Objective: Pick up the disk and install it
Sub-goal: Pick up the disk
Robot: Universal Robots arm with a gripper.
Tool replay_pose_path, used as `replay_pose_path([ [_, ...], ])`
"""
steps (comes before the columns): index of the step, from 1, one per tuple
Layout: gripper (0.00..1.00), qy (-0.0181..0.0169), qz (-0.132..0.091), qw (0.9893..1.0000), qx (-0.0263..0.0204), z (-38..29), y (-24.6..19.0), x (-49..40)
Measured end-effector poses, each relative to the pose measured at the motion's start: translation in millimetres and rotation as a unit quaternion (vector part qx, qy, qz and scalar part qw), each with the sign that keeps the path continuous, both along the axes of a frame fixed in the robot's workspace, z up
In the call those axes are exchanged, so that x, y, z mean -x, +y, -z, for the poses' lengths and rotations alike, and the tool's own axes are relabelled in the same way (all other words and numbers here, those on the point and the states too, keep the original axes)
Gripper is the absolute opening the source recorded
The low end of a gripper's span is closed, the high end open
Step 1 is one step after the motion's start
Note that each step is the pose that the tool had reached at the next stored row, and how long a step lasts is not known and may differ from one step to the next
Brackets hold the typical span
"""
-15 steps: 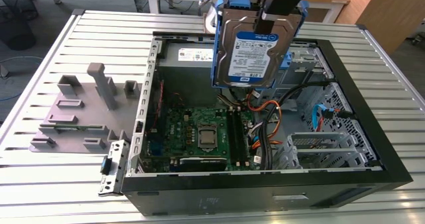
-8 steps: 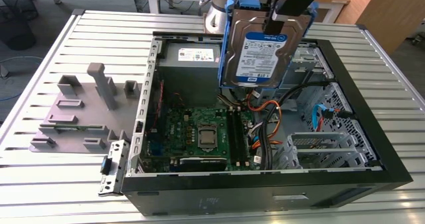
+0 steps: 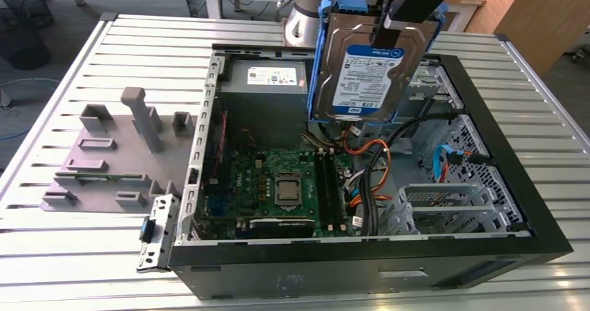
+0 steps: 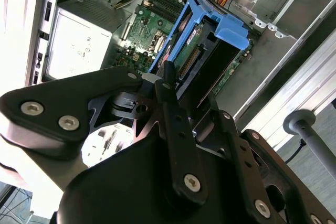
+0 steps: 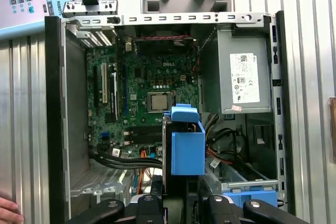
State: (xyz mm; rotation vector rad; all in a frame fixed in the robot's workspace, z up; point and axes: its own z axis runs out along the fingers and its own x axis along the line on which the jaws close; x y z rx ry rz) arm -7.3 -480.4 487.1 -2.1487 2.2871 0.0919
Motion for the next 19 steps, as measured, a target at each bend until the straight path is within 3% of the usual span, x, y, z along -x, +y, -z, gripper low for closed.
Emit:
replay_pose_path([
  [7, 0.35, 0.0, 0.0, 1.0, 0.0, 0.0, -2.5, -0.1],
  [19, 0.35, 0.0, 0.0, 1.0, 0.0001, -0.1, -16.5, -0.1],
])
